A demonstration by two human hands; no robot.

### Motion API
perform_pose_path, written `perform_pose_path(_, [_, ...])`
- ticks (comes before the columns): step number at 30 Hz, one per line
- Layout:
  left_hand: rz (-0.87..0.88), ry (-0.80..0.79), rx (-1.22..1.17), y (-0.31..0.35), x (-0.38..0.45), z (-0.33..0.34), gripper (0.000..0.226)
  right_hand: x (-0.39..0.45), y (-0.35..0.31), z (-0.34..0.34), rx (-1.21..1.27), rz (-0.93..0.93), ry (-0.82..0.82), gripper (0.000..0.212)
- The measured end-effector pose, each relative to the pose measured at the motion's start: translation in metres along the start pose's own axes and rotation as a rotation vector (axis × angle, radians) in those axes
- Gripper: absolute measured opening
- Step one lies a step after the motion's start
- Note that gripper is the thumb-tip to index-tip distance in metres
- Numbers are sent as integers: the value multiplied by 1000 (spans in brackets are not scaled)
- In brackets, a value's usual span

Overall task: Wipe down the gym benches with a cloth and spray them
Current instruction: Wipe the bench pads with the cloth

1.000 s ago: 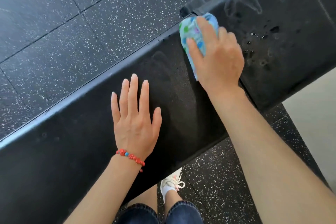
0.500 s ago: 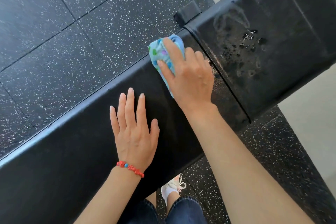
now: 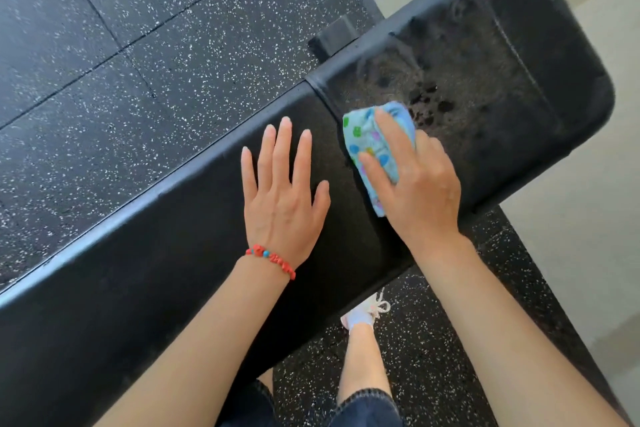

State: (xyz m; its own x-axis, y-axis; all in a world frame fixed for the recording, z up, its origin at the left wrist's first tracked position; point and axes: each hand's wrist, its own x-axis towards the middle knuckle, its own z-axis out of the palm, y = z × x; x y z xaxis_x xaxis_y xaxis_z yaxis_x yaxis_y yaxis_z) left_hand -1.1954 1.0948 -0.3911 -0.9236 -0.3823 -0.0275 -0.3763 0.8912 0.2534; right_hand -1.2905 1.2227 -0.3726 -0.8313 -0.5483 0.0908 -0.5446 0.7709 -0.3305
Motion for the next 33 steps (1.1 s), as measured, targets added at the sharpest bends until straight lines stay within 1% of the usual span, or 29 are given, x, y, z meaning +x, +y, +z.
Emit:
perform_pose_path(4, [-28,-13,35,1,-1,3,56,0,7,-5,9,-6,-34,40])
perform_pose_path(6, [-42,1,23,4,-1,3,55,20,7,-2,-13,-14,-39,40])
perform_pose_path(9, [-122,42,3,17,3,5,54,66,9,6,-33,19,-30,43])
perform_pose_path(11, [-173,72,-3,31,9,8,55,80,11,10,-25,8,-32,44])
perform_pose_path(16, [-227,63,-30,63,26,15,59,33,43,-8,0,-95,-20,41])
perform_pose_path(19, [-242,54,12,65,26,20,60,9,68,-19,-32,-136,-46,39])
perform_pose_path(21, [-239,60,30,64,26,22,60,8,70,-21,-48,-141,-54,38])
perform_pose_path(23, [-235,64,34,64,26,23,59,27,65,-18,-62,-132,-42,37])
perform_pose_path(25, [-235,67,44,64,26,24,59,66,55,-11,-63,-101,-33,39])
perform_pose_path(27, [-231,75,53,64,26,25,59,109,49,-3,-71,-64,-54,42])
perform_pose_path(29, [-231,82,51,64,26,24,58,128,49,3,-69,-69,-64,45])
perform_pose_path(31, [-238,85,33,66,27,22,58,117,58,0,-55,-103,-30,44])
perform_pose_path(33, [-254,91,15,70,29,20,57,85,76,-10,-40,-98,10,41])
